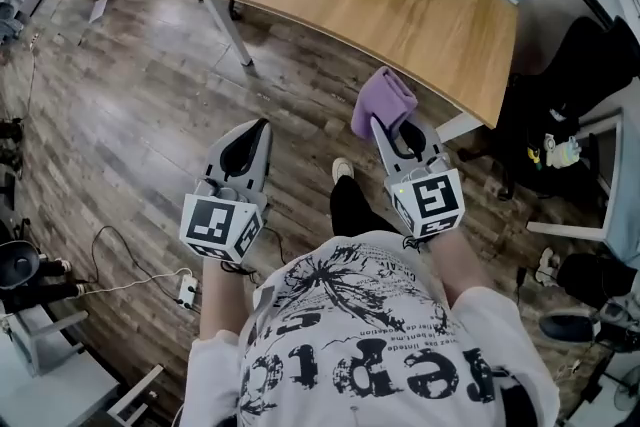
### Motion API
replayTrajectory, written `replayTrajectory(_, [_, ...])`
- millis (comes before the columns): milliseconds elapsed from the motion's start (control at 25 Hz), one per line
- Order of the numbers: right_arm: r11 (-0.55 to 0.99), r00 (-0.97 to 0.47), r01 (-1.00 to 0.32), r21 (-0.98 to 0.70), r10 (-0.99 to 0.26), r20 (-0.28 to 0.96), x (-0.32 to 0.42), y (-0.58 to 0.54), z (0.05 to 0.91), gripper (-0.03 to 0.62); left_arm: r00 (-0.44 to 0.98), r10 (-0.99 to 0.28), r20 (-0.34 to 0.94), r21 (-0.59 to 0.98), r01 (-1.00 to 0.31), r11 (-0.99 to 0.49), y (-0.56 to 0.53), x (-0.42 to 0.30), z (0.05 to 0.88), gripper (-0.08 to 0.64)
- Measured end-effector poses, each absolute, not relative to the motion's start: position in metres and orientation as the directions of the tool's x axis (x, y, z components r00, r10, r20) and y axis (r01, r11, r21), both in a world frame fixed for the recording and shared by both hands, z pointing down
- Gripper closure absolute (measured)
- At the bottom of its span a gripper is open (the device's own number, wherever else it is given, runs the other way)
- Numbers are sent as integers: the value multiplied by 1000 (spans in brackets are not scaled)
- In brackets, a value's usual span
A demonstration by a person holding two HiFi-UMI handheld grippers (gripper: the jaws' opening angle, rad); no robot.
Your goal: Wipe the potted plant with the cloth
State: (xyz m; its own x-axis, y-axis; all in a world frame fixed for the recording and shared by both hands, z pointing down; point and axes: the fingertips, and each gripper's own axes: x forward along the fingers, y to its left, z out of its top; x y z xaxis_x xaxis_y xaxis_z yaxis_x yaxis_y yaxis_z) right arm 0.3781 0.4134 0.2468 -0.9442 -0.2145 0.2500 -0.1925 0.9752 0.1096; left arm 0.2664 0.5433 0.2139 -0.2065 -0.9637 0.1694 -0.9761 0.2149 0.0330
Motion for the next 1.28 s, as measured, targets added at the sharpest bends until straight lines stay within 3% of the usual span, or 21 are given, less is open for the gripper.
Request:
replayTrajectory(280, [980,-957,-163,111,-184,226,302,290,227,525,-210,-961,178,14,-976,216,420,196,204,557])
replayTrajectory(720, [960,-927,-265,84,-278,250,246,162,239,523,-166,-969,182,55,-982,179,302,121,210,557])
replayTrajectory(1080, [906,-855,-415,80,-419,307,203,92,269,523,-14,-974,227,81,-996,33,211,52,244,557])
replayTrajectory(1280, [842,-784,-532,90,-530,321,175,48,279,522,133,-959,252,68,-990,-120,137,8,254,557])
